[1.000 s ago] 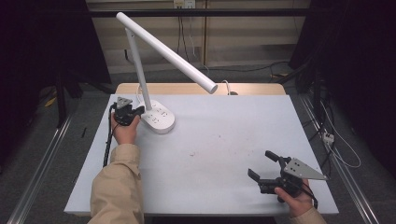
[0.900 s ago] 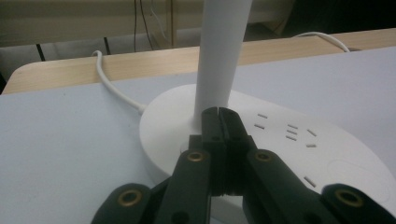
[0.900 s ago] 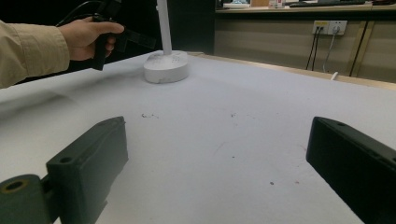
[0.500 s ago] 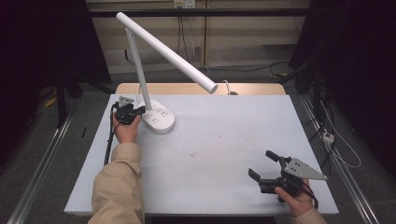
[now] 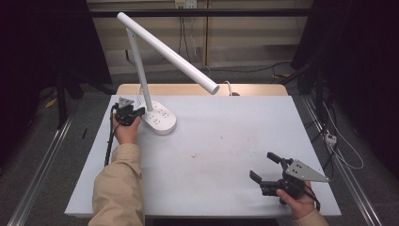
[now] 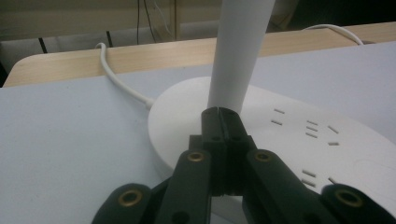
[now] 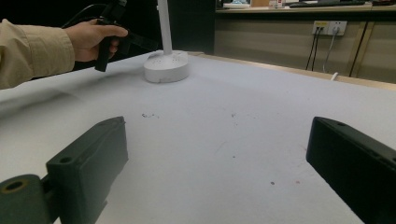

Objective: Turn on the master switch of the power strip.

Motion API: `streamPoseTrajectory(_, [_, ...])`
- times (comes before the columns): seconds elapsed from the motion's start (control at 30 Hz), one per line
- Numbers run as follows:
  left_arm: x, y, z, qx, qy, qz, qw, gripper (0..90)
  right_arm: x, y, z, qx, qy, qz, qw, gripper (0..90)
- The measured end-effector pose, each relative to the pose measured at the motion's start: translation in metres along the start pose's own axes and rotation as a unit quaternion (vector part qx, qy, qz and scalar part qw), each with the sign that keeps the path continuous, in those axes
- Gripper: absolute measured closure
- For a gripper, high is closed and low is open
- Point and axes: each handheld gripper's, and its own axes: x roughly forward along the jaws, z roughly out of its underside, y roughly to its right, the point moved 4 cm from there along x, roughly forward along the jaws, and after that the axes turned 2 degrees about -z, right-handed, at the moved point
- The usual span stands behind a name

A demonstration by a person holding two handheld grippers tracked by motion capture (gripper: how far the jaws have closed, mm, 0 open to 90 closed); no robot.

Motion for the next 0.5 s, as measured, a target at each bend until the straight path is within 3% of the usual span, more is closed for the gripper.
streamPoseTrajectory(0.5, [0.0072, -0.0006, 0.0033, 0.002, -0.007, -0.005, 1.0, 90.0, -0.0005, 0.0015, 0.0006, 0.0, 0.0, 0.003, 1.0, 4.9])
